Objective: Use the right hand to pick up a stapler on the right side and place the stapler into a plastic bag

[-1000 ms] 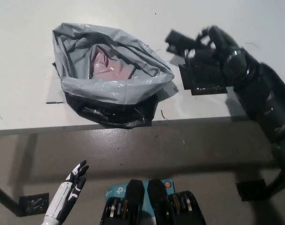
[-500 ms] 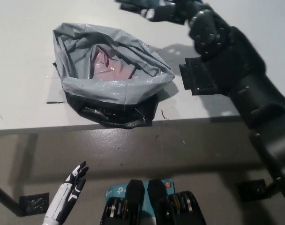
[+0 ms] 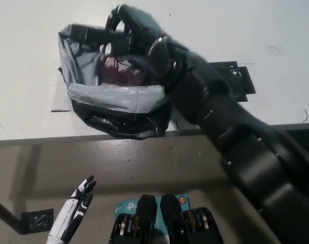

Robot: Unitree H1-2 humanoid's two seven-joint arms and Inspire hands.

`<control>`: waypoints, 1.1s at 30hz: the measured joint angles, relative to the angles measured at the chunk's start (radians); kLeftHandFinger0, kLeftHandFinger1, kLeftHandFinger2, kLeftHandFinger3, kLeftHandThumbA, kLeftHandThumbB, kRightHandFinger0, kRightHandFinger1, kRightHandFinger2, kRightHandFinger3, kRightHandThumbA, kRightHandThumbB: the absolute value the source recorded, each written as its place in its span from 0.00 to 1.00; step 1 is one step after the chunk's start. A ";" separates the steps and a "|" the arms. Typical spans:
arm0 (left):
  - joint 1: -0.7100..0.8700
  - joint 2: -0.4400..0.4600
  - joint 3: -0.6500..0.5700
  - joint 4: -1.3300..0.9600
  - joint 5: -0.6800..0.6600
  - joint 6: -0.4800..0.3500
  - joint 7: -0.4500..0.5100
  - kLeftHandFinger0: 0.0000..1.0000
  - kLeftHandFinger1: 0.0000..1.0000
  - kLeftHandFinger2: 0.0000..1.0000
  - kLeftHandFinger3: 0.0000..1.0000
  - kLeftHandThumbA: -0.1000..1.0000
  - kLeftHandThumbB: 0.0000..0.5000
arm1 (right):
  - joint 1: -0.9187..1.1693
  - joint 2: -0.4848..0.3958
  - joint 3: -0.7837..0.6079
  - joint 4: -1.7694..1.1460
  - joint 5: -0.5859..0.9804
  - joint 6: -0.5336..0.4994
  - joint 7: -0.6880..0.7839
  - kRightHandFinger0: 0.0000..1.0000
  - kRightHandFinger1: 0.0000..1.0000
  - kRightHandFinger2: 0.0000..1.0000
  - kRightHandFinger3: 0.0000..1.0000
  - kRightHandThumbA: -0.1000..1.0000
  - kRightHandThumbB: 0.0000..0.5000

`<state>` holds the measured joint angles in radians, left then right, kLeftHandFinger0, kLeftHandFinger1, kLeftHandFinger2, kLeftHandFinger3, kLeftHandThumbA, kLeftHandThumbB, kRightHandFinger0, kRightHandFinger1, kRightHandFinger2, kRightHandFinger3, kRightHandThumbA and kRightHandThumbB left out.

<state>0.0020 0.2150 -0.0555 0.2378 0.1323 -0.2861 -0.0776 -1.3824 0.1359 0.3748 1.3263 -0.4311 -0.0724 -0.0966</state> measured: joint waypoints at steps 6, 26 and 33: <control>0.000 -0.001 0.000 -0.001 -0.001 0.003 -0.008 1.00 1.00 1.00 1.00 1.00 1.00 | 0.012 0.025 0.018 0.051 -0.012 -0.013 -0.039 0.01 0.20 0.44 0.35 0.66 0.61; -0.004 0.000 0.000 -0.001 -0.001 0.003 -0.010 1.00 1.00 1.00 1.00 1.00 1.00 | 0.035 0.016 0.016 0.073 -0.003 0.005 0.092 1.00 1.00 1.00 1.00 0.89 1.00; -0.004 0.000 -0.001 0.000 0.000 0.003 -0.010 1.00 1.00 1.00 1.00 1.00 0.99 | -0.002 -0.023 -0.063 -0.040 0.034 -0.019 0.114 1.00 1.00 1.00 1.00 0.99 0.94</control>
<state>-0.0018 0.2146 -0.0566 0.2376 0.1319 -0.2835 -0.0871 -1.3842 0.1130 0.3116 1.2858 -0.3975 -0.0918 0.0170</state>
